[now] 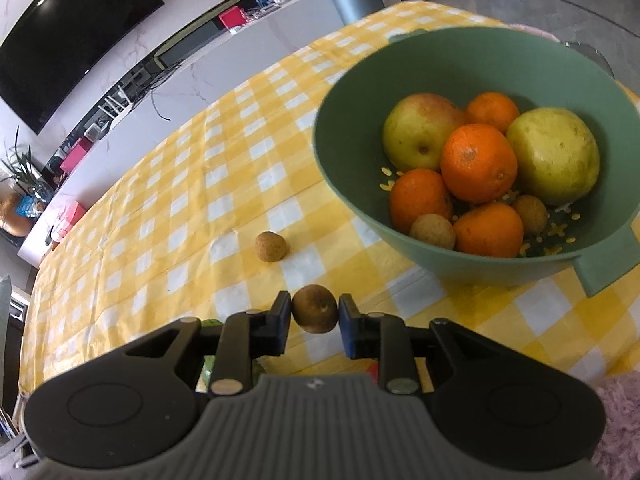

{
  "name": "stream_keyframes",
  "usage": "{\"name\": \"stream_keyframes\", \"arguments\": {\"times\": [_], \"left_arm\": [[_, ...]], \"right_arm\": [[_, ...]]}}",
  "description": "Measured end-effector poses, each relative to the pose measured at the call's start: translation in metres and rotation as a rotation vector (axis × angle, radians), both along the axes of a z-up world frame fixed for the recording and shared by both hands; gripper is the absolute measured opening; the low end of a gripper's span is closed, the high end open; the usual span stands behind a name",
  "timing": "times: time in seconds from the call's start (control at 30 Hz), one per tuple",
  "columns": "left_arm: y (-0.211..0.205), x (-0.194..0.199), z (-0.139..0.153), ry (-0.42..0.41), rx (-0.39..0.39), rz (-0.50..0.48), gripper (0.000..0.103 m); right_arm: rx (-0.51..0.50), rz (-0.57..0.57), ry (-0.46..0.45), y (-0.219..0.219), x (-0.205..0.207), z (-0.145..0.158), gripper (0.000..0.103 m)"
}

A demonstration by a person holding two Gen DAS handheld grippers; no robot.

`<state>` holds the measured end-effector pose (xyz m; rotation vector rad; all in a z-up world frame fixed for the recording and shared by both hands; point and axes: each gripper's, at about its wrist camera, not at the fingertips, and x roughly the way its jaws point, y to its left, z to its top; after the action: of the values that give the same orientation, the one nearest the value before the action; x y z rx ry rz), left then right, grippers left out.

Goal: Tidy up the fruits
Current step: 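Close the left tool on a kiwi while the right tool holds its kiwi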

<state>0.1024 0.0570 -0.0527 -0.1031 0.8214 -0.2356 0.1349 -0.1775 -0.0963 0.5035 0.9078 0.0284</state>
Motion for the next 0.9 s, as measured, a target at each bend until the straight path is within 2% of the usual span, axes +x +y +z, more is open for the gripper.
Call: {"name": "stream_keyframes", "arguments": {"times": [0.13, 0.23, 0.43, 0.53, 0.6, 0.67, 0.73, 0.83, 0.9], "left_arm": [[-0.013, -0.001, 0.006, -0.05, 0.04, -0.044, 0.078], [-0.027, 0.002, 0.011, -0.085, 0.05, -0.123, 0.078], [-0.064, 0.017, 0.007, -0.134, 0.18, -0.317, 0.077], [-0.073, 0.032, -0.002, -0.115, 0.188, -0.351, 0.071], [-0.079, 0.043, -0.009, -0.097, 0.193, -0.368, 0.063], [-0.082, 0.052, -0.014, -0.076, 0.198, -0.387, 0.051], [-0.086, 0.06, -0.018, -0.075, 0.203, -0.399, 0.043], [-0.089, 0.076, -0.023, -0.058, 0.197, -0.393, 0.035], [-0.09, 0.085, -0.024, -0.038, 0.182, -0.395, 0.035]], "right_arm": [[0.037, -0.026, -0.018, -0.009, 0.0, 0.001, 0.022], [0.054, -0.043, -0.018, -0.014, 0.001, -0.001, 0.022], [0.095, -0.029, -0.016, -0.017, 0.002, -0.002, 0.022], [0.105, -0.049, -0.023, -0.02, 0.002, -0.002, 0.022], [0.099, -0.075, -0.045, -0.023, -0.002, 0.002, 0.022], [0.085, -0.084, -0.066, -0.025, -0.006, 0.006, 0.022], [0.107, -0.092, -0.079, -0.029, -0.008, 0.007, 0.022], [0.177, -0.056, -0.075, -0.032, -0.006, 0.004, 0.022], [0.175, -0.05, -0.074, -0.031, -0.007, 0.004, 0.022]]}}
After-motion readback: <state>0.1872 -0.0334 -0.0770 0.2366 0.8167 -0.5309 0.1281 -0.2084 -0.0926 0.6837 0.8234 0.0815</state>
